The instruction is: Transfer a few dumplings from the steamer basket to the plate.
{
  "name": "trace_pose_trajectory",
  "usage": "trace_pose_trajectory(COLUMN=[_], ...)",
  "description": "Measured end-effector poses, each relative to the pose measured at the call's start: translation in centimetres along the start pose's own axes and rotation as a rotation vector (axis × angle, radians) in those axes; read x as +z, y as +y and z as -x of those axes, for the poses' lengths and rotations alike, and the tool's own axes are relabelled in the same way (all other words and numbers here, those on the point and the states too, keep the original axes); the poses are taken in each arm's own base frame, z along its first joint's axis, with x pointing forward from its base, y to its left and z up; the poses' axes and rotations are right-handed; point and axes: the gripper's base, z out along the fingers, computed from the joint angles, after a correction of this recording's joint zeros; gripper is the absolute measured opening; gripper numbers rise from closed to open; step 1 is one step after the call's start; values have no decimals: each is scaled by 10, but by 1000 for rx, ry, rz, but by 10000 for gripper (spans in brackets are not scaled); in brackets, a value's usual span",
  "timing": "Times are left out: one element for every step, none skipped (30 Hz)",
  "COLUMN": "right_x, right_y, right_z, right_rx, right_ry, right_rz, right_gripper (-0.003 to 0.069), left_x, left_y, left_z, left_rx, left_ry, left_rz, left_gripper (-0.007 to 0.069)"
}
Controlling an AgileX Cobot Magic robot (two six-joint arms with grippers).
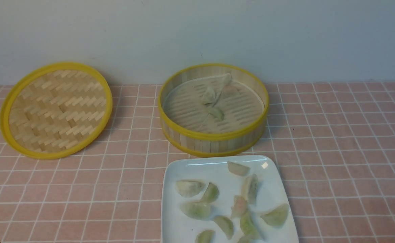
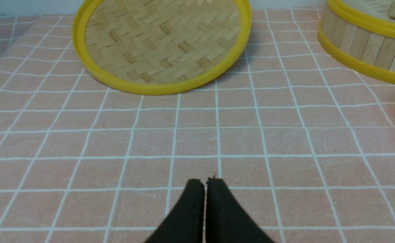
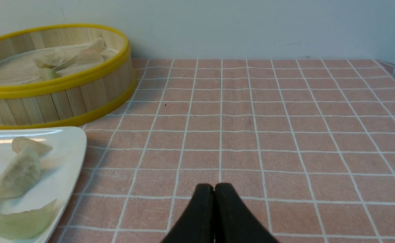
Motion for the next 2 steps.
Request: trace_pose_trajectory(right_x=[0, 0], right_y=[0, 0], right_z=[0, 0], right_rx=[0, 0], right_ry=[0, 0], right_rz=[0, 0], right_gripper=[-15, -15], left_x=[0, 0], left_y=[0, 0], left_z=[0, 0], left_rx=[0, 0], left_ry=[0, 0], left_rz=[0, 0], left_gripper=[-6, -6])
